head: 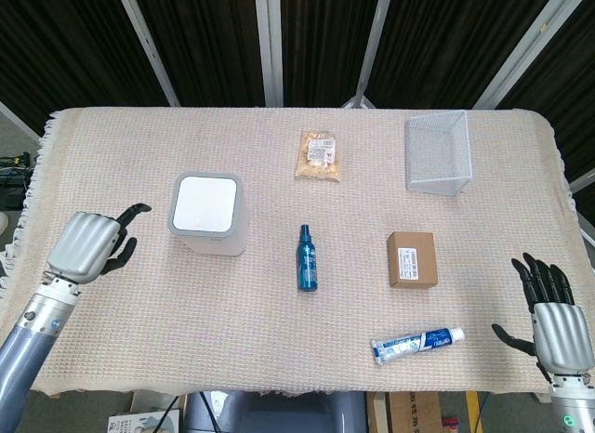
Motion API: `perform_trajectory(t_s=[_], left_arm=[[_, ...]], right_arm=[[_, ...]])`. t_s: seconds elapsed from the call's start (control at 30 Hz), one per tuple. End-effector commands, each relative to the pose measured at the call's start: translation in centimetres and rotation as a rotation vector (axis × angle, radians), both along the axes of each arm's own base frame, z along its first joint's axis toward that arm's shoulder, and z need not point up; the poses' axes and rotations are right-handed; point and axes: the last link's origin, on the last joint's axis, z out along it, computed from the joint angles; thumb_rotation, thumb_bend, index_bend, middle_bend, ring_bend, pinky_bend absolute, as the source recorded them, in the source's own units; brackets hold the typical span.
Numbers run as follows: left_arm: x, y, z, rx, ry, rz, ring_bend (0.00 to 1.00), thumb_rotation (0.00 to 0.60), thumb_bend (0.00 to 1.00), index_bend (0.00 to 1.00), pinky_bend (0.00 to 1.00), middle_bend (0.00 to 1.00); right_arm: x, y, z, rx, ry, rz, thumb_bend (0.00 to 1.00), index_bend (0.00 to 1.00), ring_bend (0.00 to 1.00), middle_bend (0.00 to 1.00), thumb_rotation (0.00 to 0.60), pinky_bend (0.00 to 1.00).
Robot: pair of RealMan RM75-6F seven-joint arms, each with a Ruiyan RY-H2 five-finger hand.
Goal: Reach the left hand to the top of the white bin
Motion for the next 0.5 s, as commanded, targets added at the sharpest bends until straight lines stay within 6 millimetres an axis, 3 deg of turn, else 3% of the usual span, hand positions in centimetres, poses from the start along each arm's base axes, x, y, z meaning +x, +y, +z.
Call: perform_trajectory(t_s=[0.03, 0.5], left_arm=[[1.5, 0.8, -1.5, -0.039, 0.010, -0.012, 0.74, 0.600, 0.67, 0.26, 0.72, 0.89], [3.8, 1.8, -5.6, -0.119, 0.066, -0.039, 0.74, 0.600, 0.67, 0.26, 0.72, 0.89]], right_arm=[[0.0, 0.0, 0.0, -0.002, -0.001, -0.002, 0.14, 0.10, 0.03, 0.00, 0.600, 0.00], [-0.3, -0.3, 0.0, -0.014, 0.003, -0.010, 0.14, 0.10, 0.03, 0.00, 0.600, 0.00]])
